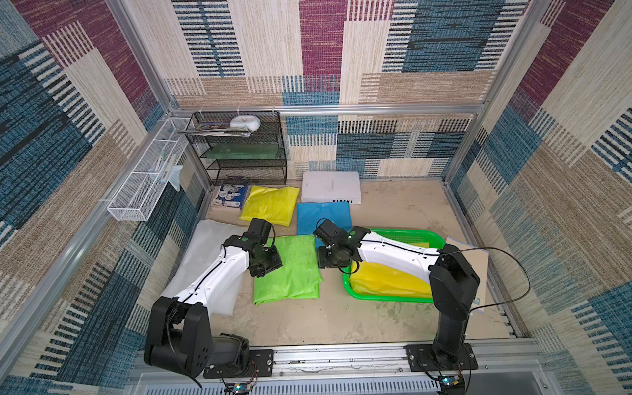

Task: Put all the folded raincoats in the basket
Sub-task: Pick up the raincoat from the center of the board.

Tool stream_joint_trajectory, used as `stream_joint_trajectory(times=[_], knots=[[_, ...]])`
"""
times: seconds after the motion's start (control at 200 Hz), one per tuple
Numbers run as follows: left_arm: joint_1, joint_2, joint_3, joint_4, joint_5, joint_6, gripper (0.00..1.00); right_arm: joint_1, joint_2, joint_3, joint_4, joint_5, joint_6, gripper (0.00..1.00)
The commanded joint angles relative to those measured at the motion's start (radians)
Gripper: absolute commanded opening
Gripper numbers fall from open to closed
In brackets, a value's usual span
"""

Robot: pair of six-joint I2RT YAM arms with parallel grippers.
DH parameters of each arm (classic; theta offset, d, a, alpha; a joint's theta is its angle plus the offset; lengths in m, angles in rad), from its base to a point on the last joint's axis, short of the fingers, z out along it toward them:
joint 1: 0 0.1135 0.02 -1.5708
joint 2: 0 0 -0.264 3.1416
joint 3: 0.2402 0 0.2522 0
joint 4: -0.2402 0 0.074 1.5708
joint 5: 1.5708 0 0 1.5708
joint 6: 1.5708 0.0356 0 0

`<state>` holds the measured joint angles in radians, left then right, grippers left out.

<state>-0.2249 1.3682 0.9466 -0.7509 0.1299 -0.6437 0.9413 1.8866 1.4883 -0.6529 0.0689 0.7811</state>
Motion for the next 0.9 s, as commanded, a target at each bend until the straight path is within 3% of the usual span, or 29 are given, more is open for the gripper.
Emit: stream_joint_trajectory(times=[0.0, 0.341, 0.676, 0.891], knots=[[0.004, -0.006, 0.010, -0.016, -0.004, 0.005, 0.49, 0.012, 0.046, 0.079, -0.018, -0.030, -0.022, 0.63], [0.009, -0.020, 0.001, -0.030, 0.011, 0.007, 0.50, -0.027, 0.252, 0.289, -0.044, -0.022, -0.002, 0.70], [0.009, -0.006, 0.004, -0.014, 0.028, -0.005, 0.50, -0.041, 0.256, 0.187, 0.028, -0.077, 0.001, 0.70], [0.009, -0.005, -0.007, -0.015, 0.028, 0.002, 0.50, -0.050, 0.281, 0.171, 0.079, -0.141, 0.000, 0.60]])
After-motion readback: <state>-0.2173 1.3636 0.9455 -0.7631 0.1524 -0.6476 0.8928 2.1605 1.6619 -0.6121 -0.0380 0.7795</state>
